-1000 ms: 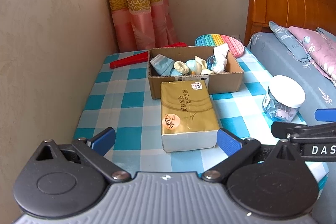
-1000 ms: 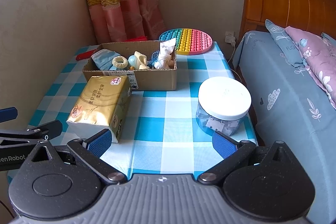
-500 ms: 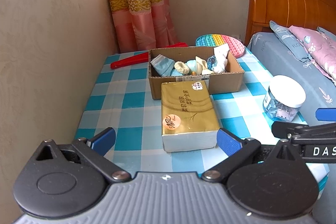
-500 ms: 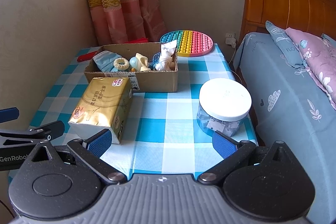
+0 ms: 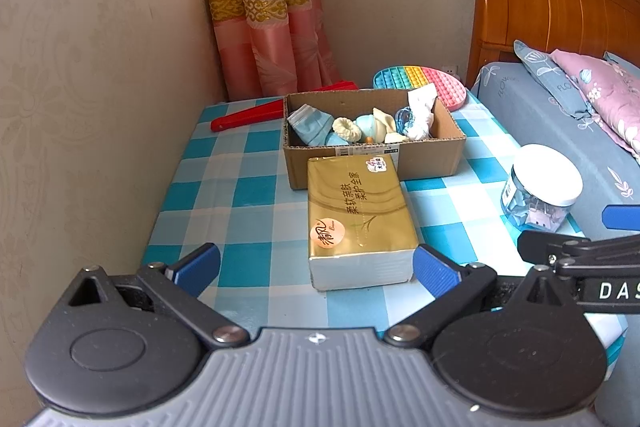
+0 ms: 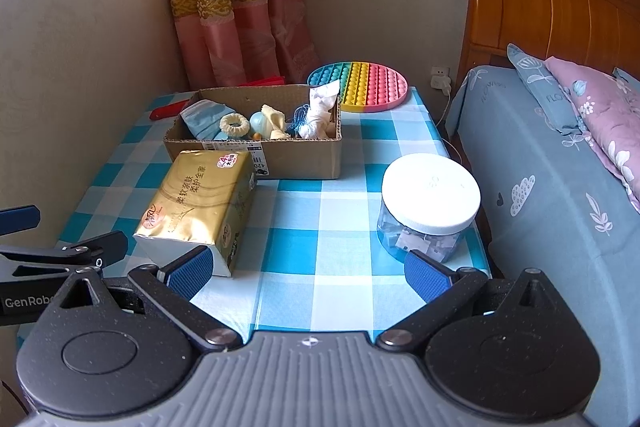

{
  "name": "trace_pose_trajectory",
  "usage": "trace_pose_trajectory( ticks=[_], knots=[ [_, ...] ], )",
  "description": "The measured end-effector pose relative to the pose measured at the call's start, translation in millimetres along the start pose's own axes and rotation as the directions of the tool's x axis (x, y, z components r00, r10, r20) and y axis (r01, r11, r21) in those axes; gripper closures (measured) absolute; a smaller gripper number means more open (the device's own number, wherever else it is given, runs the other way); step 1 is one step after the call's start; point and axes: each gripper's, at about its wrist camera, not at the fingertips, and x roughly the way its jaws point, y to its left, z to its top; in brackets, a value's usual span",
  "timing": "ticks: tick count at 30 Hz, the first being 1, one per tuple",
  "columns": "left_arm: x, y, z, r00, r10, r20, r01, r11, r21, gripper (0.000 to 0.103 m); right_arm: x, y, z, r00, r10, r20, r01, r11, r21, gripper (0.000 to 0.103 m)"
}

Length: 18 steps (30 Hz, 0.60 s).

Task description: Organize soft objects

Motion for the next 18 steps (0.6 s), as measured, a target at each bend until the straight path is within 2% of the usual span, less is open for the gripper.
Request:
trace_pose_trajectory(
  ticks=[18],
  knots=[
    [-0.5, 0.4, -0.1, 1.000, 0.000, 0.001, 0.000, 1.000, 0.000, 0.001, -1.5, 0.3, 0.6, 1.000, 0.004, 0.005, -0.004, 1.000, -0.001, 0.000]
  ],
)
